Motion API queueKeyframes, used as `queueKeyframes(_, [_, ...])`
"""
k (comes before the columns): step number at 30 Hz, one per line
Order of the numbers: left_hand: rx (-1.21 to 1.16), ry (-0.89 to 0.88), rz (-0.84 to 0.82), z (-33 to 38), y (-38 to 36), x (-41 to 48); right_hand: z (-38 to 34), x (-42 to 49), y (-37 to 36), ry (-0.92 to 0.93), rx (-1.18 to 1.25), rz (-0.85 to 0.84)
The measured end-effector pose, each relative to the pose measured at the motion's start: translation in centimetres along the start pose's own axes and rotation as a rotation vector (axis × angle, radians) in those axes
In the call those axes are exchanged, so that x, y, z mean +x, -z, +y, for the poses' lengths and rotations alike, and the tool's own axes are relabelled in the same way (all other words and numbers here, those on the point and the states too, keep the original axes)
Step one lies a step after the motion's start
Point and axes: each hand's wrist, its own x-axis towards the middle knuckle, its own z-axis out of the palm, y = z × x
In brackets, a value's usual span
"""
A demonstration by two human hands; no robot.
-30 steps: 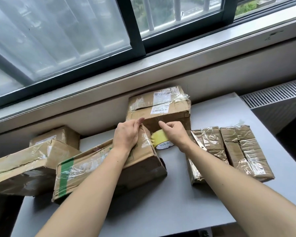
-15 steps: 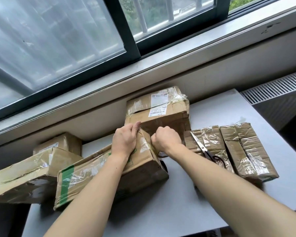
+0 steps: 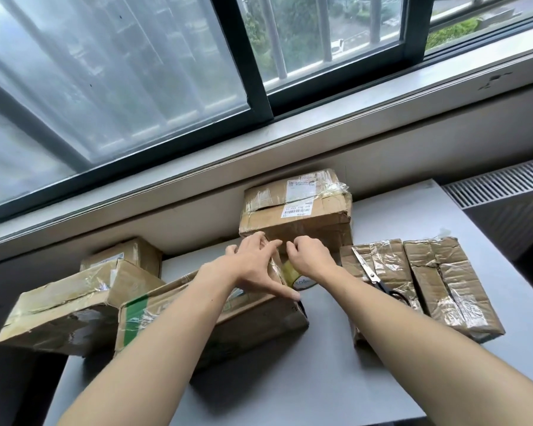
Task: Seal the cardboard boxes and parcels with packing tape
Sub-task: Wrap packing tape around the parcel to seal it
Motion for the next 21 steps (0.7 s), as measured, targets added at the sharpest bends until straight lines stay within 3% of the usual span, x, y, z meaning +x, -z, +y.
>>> queueKeyframes(5, [0.133, -0.003, -0.084, 1.3, -0.1, -0.3, 0.7, -0.7, -0.2, -0.028, 0.061, 0.007])
queueKeyframes(10, [0.172, -0.056, 0.062, 1.1, -0.1, -0.9, 0.9, -1.4, 0.2, -0.047, 0.184, -0.011])
queueKeyframes(14, [0.0, -0.087, 0.116, -1.3, 1.8, -2.6, -0.8, -1.5, 3.3, -0.031, 0.231, 0.014])
queueKeyframes(21, [-0.383, -0.135, 0.279, -7.8, 6.8, -9.4, -9.6, -1.9, 10.1, 0.18, 0.564, 0.042])
